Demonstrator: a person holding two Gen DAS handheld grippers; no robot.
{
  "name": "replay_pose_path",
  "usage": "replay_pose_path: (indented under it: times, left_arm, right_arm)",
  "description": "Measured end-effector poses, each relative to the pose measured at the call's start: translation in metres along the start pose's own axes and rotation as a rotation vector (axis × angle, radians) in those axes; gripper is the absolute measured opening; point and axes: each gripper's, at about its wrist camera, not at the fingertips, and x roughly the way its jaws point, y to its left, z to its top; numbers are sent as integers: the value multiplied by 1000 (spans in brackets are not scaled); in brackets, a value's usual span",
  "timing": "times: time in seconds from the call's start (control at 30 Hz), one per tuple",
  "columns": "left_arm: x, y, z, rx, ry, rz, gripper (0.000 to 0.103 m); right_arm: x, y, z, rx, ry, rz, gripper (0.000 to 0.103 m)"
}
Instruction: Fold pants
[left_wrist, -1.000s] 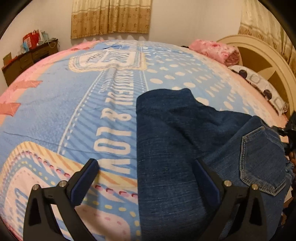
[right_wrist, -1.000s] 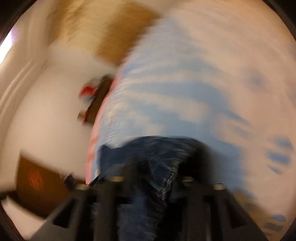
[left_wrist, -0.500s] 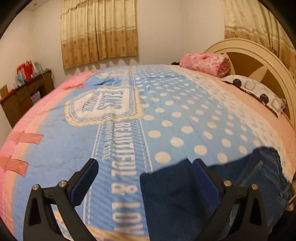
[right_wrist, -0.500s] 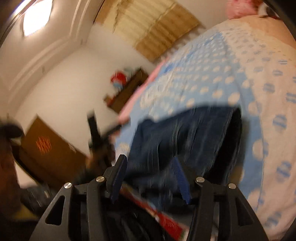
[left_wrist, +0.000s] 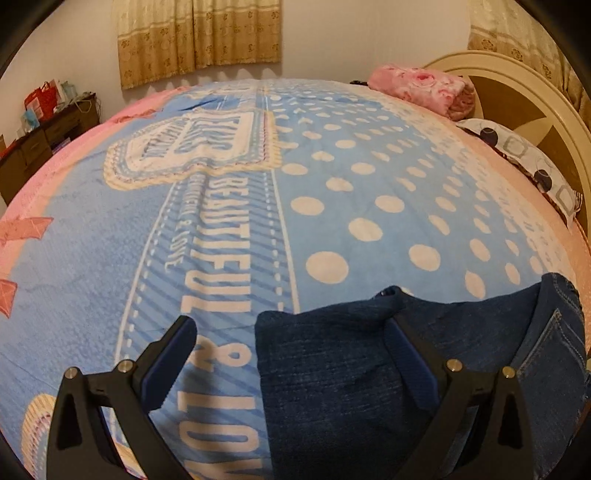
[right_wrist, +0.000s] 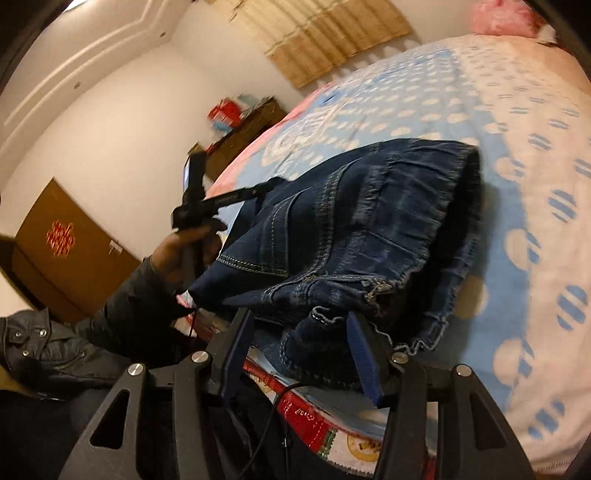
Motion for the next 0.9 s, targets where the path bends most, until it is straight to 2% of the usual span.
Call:
replay_pose_path:
  times: [0.07,0.1,0.13,0.2,0.23,0.3,0.37,0.4,0.47,0.5,0.53,0.57,0.6,0.63,0.77,0.9]
  left_arm:
    - [5,0,-2,-8,4,-2,103]
    - [6,0,-3,-11,4,-3,103]
    - [6,0,-3,-14,3,-7,103]
    - [8,0,-3,-14,3,-6,103]
    - [9,0,-3,-14,4,-5,103]
    - [11,0,-2,-16,5,-9,103]
    - [12,1,-2,-20,5,-12,103]
    - [12,1,-2,-20,5,-13,103]
    - [12,0,-2,-20,7,-11,103]
    - [12,0,-2,-19,6,-9,103]
    - [12,1,-2,-20,4,-9,103]
    - [12,1,-2,-20,3,-8,103]
    - [12,1,-2,-19,2,-7,103]
    - [12,1,-2,-18,0,-6,103]
    - [11,1,-3,-16,-5,0,103]
    - [10,1,-3,-16,-6,1,103]
  right_arm:
    - [8,-6,1,24,37,-21,53]
    - [10,-5,-2,12,67,-46,47]
    - [13,1,-10,-42,119,-102,26]
    - [14,6,-24,-59,189,-123,20]
    - [13,4,-36,-51,237,-146,6]
    - [12,-8,-49,-33,277,-243,5]
    - [5,-25,-57,21,276,-307,5]
    - [-2,-27,-56,28,244,-305,5]
    - [-29,-19,-44,45,98,-218,6]
    - [-41,-15,-37,55,34,-156,6]
    - [-52,-10,-30,46,-17,-96,18]
    - [-58,-5,-25,33,-40,-68,50]
    - [-60,-3,-21,24,-47,-59,66]
    - [-59,-3,-18,12,-49,-65,78]
    - [-34,-15,2,5,-35,-72,78]
    - [2,-14,13,-6,-8,34,74]
